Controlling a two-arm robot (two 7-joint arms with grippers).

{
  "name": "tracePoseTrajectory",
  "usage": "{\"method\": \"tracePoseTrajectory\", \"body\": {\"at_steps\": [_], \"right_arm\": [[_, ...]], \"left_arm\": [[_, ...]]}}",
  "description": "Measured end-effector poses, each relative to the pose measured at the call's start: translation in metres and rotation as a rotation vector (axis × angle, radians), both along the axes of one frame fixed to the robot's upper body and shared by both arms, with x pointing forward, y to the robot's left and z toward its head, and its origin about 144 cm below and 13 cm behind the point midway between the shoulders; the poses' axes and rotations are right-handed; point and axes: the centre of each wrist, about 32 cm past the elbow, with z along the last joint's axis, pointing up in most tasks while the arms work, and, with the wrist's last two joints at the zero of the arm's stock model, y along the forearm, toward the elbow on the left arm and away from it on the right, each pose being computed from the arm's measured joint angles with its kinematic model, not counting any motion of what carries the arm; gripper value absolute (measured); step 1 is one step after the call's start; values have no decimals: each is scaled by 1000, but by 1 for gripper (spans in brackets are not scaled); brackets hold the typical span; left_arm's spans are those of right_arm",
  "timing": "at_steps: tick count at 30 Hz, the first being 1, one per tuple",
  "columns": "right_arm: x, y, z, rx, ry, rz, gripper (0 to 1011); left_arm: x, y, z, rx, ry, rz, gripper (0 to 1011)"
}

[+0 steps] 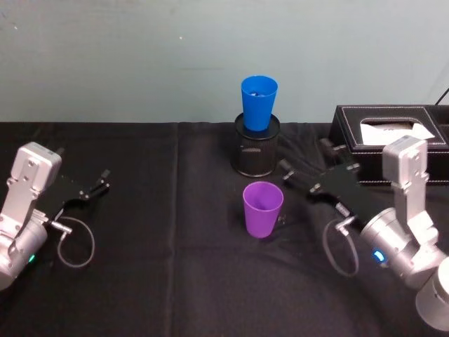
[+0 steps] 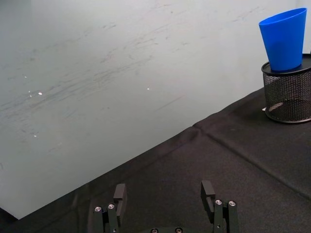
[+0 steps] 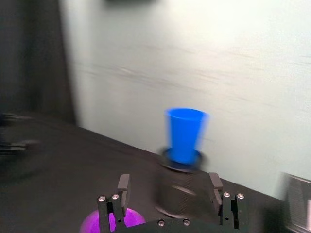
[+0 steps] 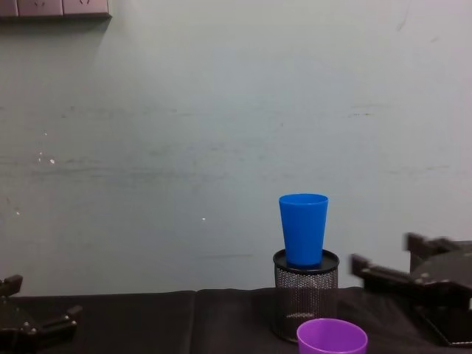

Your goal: Pick up one cup with a gripper and tap it against the other cup.

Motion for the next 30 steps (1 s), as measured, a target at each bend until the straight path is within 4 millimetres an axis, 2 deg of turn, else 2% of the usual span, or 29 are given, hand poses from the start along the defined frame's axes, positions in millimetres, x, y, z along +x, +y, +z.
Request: {"method": "tracePoseTrajectory", "body": {"at_steps": [4, 8, 14, 30], "right_arm": [[-8, 2, 5, -75, 26, -176, 1003], [-7, 2, 0, -125, 86, -281, 1003], [2, 1, -6, -135, 116, -296, 1003], [0, 1, -5, -135, 111, -292, 1003]], "left_arm": [[0, 0, 0, 0, 0, 0, 1000], [0, 0, 0, 0, 0, 0, 1000], [0, 0, 0, 0, 0, 0, 1000], [0, 0, 0, 0, 0, 0, 1000]]}}
